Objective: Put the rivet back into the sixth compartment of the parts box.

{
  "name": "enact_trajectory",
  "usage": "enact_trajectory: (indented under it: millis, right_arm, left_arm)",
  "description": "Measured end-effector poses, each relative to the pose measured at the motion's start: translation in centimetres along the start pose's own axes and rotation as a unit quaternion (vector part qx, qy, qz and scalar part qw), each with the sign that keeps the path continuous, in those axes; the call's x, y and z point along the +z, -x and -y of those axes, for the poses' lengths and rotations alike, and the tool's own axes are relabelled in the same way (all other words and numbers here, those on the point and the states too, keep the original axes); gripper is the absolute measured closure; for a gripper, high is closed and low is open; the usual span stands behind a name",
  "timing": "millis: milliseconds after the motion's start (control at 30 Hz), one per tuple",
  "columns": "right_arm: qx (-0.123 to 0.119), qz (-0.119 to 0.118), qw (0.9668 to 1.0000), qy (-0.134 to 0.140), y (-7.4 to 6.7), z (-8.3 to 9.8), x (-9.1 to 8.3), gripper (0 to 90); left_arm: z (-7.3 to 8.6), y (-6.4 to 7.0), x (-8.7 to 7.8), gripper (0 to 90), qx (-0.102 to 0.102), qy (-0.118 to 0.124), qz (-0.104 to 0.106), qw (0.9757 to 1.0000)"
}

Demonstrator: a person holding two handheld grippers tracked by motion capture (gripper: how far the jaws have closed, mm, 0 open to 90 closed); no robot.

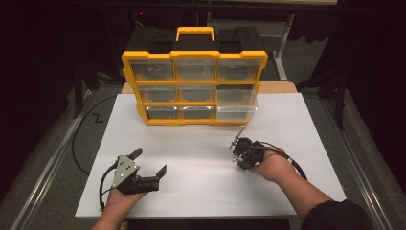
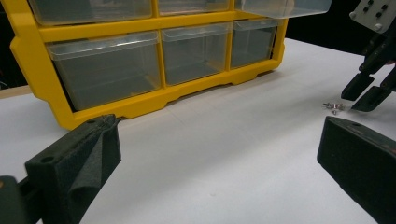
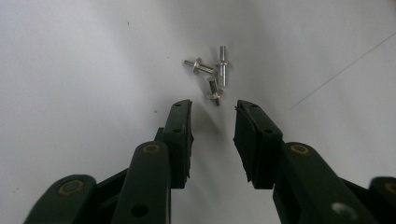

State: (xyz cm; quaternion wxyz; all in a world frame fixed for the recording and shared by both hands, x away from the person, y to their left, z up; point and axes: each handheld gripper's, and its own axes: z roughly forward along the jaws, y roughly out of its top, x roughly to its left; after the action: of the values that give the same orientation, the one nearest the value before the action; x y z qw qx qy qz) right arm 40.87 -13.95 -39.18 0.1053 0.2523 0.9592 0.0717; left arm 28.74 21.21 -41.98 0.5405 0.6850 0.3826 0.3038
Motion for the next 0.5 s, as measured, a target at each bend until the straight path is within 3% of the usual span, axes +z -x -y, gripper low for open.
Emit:
enact_trajectory:
  millis: [500]
  right_arm:
    - [0.0,-0.002,1.0,0.004,0.06,-0.86,0.62,76.9]
  left_arm:
    - [-0.03,-0.02,-0.08,0.3,-0.001,0.002,0.002,1.0]
